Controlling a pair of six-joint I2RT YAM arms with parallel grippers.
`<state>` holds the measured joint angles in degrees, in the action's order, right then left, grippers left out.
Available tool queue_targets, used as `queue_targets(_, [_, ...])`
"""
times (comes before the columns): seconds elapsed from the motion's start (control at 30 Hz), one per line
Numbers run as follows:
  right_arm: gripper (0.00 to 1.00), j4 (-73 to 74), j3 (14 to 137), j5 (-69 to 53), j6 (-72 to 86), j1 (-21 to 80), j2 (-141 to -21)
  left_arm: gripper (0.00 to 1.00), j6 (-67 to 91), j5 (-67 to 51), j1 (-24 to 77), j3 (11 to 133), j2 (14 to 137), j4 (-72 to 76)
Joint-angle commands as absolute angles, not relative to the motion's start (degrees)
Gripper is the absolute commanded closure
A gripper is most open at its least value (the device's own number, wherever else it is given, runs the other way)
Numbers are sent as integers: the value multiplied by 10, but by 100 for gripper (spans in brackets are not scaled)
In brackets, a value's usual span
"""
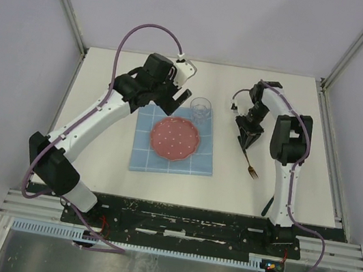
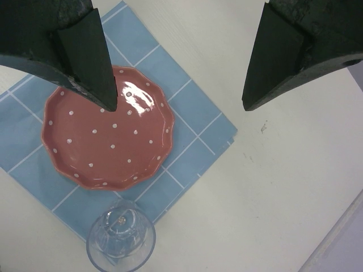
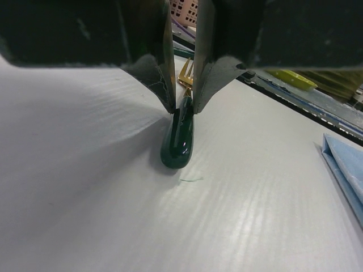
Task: Set the dinner table for one person
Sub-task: Place the fork at the center of the board, then pick up the fork at the center of the board.
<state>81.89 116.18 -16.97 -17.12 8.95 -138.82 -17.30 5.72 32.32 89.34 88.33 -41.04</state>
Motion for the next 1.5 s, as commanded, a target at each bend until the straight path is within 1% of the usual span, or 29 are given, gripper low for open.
queue_targets(0.0, [76,855,1161,-210,-216,112,-1379,3,-193,56,327,929,875,-402])
queue_targets(0.3, [78,928,1128,-310,-291,130,-1338,3,-196,44,335,938,885,-393])
queue_targets(0.4, [76,945,1113,-324,-311,131,-1320,3,-206,41,342,940,890,-388])
queue_targets(0.6, [63,927,1102,-309,-297,130,-1278,3,-228,41,358,946,895,-382])
queue_targets(0.73, [63,922,1100,-280,-289,126,-1256,3,-262,30,365,954,896,-385])
queue_targets(0.83, [64,890,1093,-221,-269,104,-1210,5,-337,13,378,957,893,-413])
queue_targets(0.93, [64,877,1111,-162,-254,46,-1174,6,-402,-16,383,936,884,-435])
queue_targets(1.0, [64,888,1143,-147,-250,-28,-1164,7,-444,-61,384,900,873,-452])
queue_targets(1.1, [64,927,1204,-149,-252,-134,-1167,13,-487,-147,384,869,874,-486])
queue_targets(1.2, [63,970,1242,-172,-272,-225,-1157,17,-537,-212,403,884,910,-563])
queue_targets(1.23, [63,978,1232,-178,-282,-263,-1138,17,-561,-214,419,890,927,-575])
queue_targets(1.3, [63,976,1200,-179,-298,-297,-1106,14,-598,-214,431,888,941,-576])
queue_targets(1.47, [63,956,1089,-174,-318,-340,-1024,9,-691,-219,459,890,969,-565])
